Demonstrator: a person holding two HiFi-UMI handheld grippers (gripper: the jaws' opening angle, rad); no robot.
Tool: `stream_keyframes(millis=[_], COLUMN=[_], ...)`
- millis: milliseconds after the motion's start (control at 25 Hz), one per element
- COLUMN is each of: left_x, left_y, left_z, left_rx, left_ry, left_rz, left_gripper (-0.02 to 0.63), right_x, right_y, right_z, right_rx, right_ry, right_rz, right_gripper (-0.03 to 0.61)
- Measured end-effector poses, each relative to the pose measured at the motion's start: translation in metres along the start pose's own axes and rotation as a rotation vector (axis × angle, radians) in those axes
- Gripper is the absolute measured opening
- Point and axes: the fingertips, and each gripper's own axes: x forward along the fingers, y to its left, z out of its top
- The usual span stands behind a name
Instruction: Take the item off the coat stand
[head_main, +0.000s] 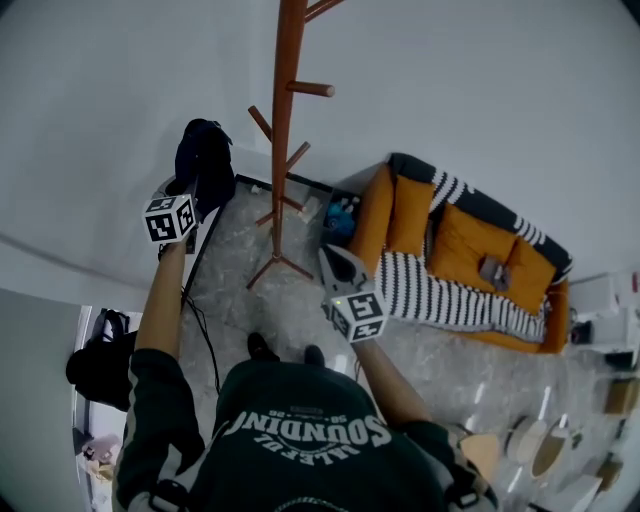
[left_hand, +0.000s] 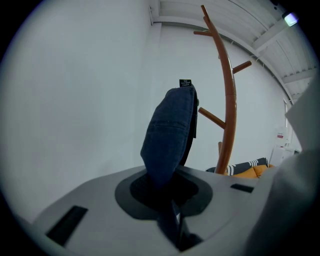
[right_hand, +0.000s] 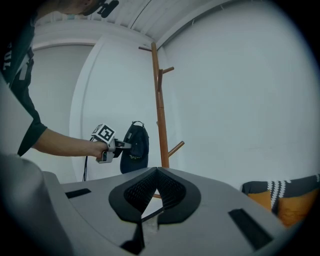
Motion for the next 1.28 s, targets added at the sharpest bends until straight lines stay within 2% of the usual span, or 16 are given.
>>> stream_keyframes(millis=[160, 560, 960, 1280], left_x=[-0.031, -0.098, -0.140, -0.149], left_y=[-0.007, -0.060, -0.119, -0.166], left_z=[-0.016, -0.050, -0.080, -0.099], left_rx=[-0.004, 0.000, -0.015, -0.031], left_ry=[0.003, -0.021, -0.030, -0.015], left_rz=[0.022, 0.044, 0.060, 0.046], left_gripper=[0.040, 0.040, 0.040, 0.040], right_x=[0.002, -0.011, -0.033, -0.050], right_y=[0.004, 0.019, -0.002, -0.018], right_z=[-0.003, -0.010, -0.014, -0.021], right_rx=[-0.008, -0.025, -0.030, -0.015], right_ry=[-0.027, -0.001, -0.014, -0.033], right_rz=[0.044, 0.151, 0.176, 0.193], right_gripper=[-0.002, -0.002, -0.002, -0.002])
